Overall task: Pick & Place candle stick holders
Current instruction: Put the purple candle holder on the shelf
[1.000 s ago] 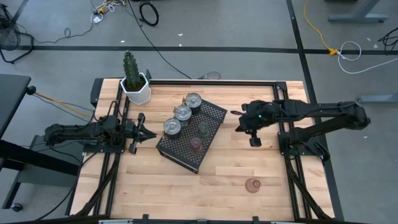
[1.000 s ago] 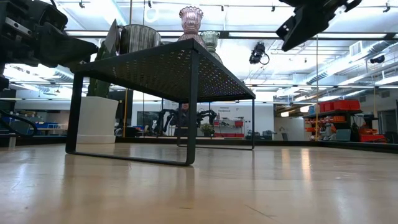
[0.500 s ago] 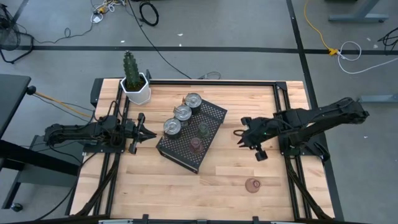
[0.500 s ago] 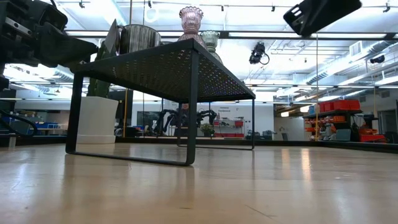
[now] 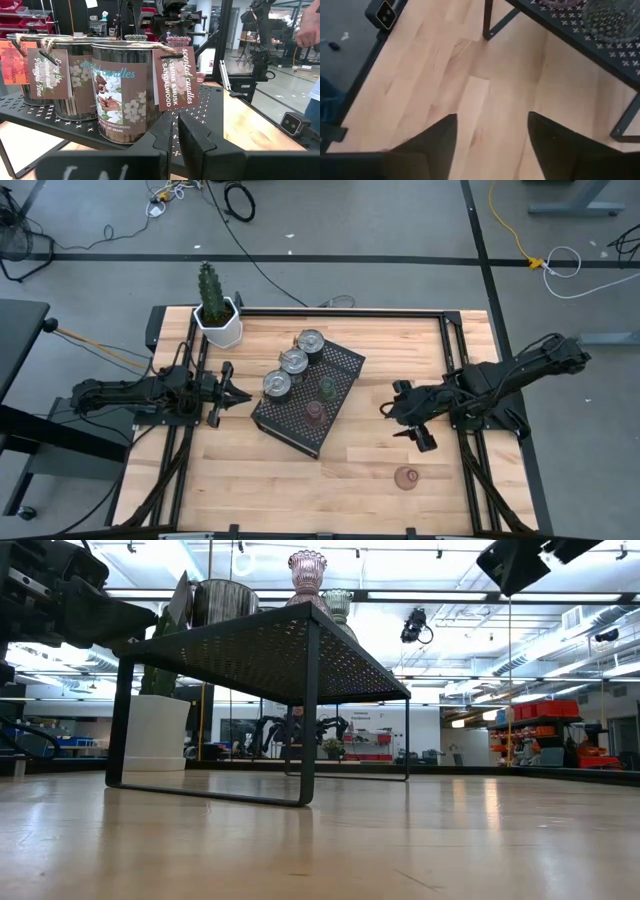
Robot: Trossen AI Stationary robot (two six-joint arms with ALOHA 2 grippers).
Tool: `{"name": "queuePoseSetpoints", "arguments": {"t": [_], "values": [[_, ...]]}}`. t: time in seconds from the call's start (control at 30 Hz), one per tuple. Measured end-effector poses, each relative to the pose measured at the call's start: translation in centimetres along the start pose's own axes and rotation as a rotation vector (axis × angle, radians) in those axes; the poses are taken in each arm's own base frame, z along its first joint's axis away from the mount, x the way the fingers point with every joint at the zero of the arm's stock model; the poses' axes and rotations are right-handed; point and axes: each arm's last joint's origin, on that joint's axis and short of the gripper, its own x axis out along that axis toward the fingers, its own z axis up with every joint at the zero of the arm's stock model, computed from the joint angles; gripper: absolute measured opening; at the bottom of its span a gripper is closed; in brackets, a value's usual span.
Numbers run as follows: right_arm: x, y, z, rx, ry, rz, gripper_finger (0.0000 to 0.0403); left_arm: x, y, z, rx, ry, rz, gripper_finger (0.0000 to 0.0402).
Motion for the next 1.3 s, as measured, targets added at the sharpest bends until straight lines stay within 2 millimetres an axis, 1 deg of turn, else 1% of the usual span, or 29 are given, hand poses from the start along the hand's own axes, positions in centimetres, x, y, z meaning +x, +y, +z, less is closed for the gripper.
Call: {"name": "queuePoseSetpoints", "arguments": {"t": [0.23, 0.5, 0.7, 0.83, 1.3], "values": [[0.0, 1.3, -0.1, -0.035, 0.002, 0.040, 0.0299, 0.0, 0.0, 0.0, 0.000, 0.000, 0.000, 0.0034], [-0.1, 2.5, -0.7, -0.031, 0.060, 0.101, 0.0335, 0.0, 0.0, 0.0, 0.000, 0.000, 0.000, 0.0034], [-0.2, 3.7, -1.3, -0.083, 0.106, 0.133, 0.0341, 0.0, 0.0, 0.0, 0.000, 0.000, 0.000, 0.0034], [0.3, 4.6, -1.4, -0.115, 0.130, 0.152, 0.0341, 0.0, 0.0, 0.0, 0.000, 0.000, 0.000, 0.0034], [3.5, 7.2, -1.7, -0.203, 0.251, 0.182, 0.0342, 0.0, 0.0, 0.0, 0.000, 0.000, 0.000, 0.0034]]}}
